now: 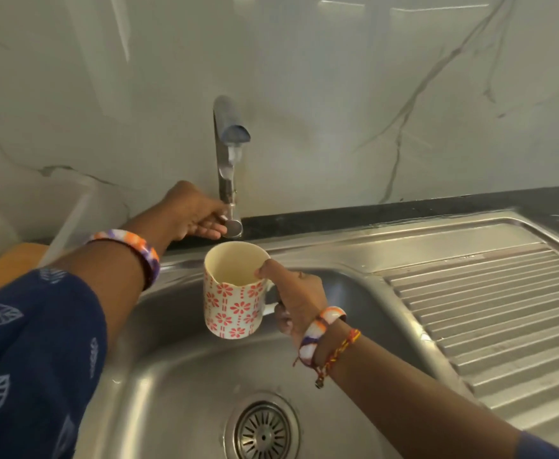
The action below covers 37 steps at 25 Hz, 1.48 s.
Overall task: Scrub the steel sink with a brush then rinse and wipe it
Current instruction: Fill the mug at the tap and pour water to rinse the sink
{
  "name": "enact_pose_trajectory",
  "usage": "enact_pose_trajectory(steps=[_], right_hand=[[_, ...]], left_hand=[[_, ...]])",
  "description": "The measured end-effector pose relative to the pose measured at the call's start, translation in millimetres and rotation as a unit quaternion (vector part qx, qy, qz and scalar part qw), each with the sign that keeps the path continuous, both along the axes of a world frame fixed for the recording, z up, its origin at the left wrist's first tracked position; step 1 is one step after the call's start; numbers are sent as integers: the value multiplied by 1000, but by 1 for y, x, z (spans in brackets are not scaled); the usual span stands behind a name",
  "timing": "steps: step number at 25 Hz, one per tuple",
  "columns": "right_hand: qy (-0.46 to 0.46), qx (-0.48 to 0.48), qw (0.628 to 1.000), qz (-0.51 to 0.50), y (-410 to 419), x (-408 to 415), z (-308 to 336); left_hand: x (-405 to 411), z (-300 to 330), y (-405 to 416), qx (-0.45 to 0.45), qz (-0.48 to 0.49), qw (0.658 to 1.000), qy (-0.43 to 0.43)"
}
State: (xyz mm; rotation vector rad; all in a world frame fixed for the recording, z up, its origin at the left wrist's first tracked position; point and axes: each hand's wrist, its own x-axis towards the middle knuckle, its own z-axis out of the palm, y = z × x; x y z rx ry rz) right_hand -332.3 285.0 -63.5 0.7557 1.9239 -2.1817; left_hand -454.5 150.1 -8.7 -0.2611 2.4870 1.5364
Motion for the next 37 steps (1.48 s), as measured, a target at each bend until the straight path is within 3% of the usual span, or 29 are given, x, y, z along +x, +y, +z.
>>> enact_pose_trajectory(steps=[2, 5, 14, 20, 37], right_hand=[[1, 0, 1000, 3, -1, -1, -5], [2, -6, 1000, 8, -5, -4, -12], [-10, 5, 1000, 25, -8, 3, -19], [-1, 11, 1000, 15, -6, -1, -11], [4, 4, 1000, 15, -9, -2, -4]], left_hand=[[5, -14, -8, 81, 12, 993, -81], [7, -27, -14, 144, 32, 982, -120], [22, -24, -4, 87, 48, 993, -69], [22, -26, -4, -14, 45, 997, -66], [25, -32, -6, -6, 29, 998, -58]])
